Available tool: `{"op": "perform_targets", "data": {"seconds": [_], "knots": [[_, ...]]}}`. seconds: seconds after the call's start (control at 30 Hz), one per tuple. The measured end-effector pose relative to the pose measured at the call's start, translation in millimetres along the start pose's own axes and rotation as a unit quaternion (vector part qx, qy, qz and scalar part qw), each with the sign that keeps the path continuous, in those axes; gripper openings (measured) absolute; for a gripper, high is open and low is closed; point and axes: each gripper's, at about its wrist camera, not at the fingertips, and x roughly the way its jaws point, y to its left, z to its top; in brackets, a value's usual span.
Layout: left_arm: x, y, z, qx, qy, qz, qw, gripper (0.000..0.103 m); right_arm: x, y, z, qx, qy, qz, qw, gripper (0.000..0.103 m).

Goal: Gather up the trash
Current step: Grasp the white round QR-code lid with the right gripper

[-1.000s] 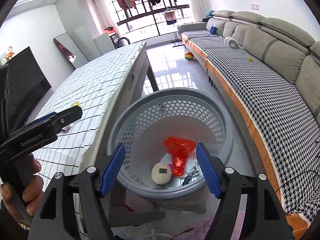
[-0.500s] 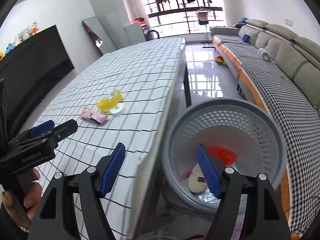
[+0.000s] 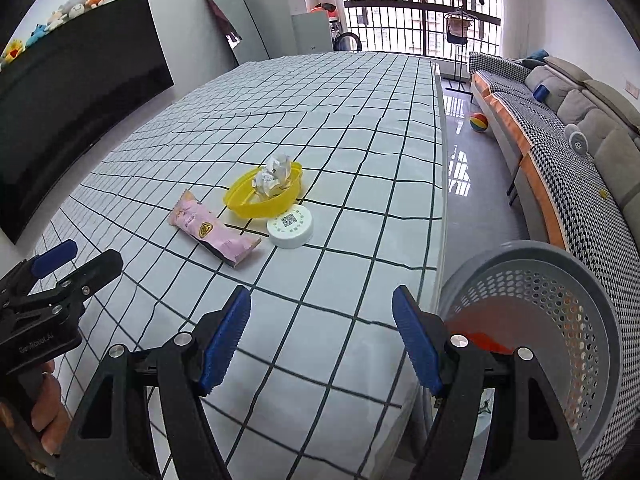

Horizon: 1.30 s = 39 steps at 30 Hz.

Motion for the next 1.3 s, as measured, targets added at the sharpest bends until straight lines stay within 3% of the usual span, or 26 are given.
{"op": "perform_targets", "data": {"seconds": [0.37,0.97,1.2,1.3], "knots": [[13.3,7.3,-1.9,-0.014,0.005,-0.012,0.9998,0.095,54.5,6.9,32.8,-0.025,0.037,-0.029,0.999,0.070],[10.5,20.0,-2.7,-0.037,0.002,-0.033,0.9988,0.095,89.9,33.2,59.1,-0.076,0.050,-0.042,0.995,0.069],[10.3,22.1,-2.1,-0.043,0.002,-0.036,0.9984,0.095,91.4,45.7,60.6,-0.086,0.055,-0.009,0.995,0.039],[9.5,23.8,-2.0,-0.046,0.001,-0.036,0.9983,0.095,87.3,52.3,54.8,-0.089,0.055,-0.007,0.995,0.038]]}}
